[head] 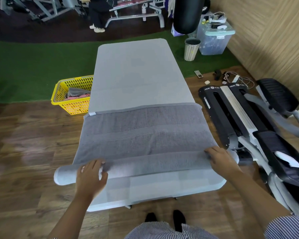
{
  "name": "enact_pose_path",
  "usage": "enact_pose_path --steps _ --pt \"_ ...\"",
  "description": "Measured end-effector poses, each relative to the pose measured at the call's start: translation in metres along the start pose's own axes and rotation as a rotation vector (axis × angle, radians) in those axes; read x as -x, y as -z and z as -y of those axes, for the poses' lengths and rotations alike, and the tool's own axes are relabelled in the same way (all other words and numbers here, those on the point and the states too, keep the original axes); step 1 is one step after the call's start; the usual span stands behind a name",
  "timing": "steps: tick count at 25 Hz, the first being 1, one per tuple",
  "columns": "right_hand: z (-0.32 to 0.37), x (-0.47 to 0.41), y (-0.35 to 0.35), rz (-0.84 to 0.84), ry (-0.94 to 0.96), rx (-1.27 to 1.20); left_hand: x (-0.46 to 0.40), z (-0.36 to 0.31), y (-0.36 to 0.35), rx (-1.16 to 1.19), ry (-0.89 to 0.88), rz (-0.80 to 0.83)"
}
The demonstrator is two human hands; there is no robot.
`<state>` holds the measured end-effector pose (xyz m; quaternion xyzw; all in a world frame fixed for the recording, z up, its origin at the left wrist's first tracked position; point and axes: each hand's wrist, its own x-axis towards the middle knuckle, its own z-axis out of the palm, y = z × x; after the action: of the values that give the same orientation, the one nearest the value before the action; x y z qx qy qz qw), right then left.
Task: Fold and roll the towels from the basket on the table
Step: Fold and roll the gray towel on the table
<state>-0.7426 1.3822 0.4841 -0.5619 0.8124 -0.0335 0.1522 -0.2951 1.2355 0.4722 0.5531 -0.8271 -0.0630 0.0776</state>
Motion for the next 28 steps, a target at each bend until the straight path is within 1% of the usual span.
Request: enact_pose_path --steps 2,5,8,11,15,16,19,20,21,24,28 --pt "0.002 0.002 -0.007 -0.033 -0.011 -0.034 0.004 0.001 -0.007 -0.003 -0.014 -0.003" --pt "0.001 0.007 -0.014 0.058 -0.017 -0.034 0.009 0.004 -0.016 -0.039 -0.063 0.039" --pt "-0.001 0.006 -0.012 0.094 0.018 -0.002 0.008 0.0 -0.013 -0.016 -0.02 0.072" --pt "0.0 0.005 -0.004 0.131 -0.009 0.009 0.008 -0.002 -0.007 -0.013 -0.033 0.107" --pt "-0.005 0.003 0.002 0.188 -0.006 0.053 0.004 0.005 -0.004 0.001 -0.07 0.093" --pt "-0.006 0.001 0.002 0.16 0.014 0.065 0.001 0.006 -0.003 0.004 -0.079 0.07" --pt "-0.001 -0.003 -0.002 -0.093 0.07 -0.005 0.0 0.002 0.0 0.014 -0.07 -0.002" --pt "0.001 -0.003 -0.004 -0.134 0.063 -0.029 0.001 0.0 -0.002 0.019 -0.072 -0.013" --pt "0.002 -0.002 -0.007 -0.116 0.038 -0.046 0.003 -0.001 -0.005 0.025 -0.073 -0.007" --pt "0.0 0.004 -0.015 0.019 -0.006 -0.103 0.004 -0.002 -0.013 0.034 -0.06 0.048" --pt "-0.005 0.004 -0.009 0.113 0.032 -0.038 0.004 -0.003 -0.011 0.072 -0.043 0.075"
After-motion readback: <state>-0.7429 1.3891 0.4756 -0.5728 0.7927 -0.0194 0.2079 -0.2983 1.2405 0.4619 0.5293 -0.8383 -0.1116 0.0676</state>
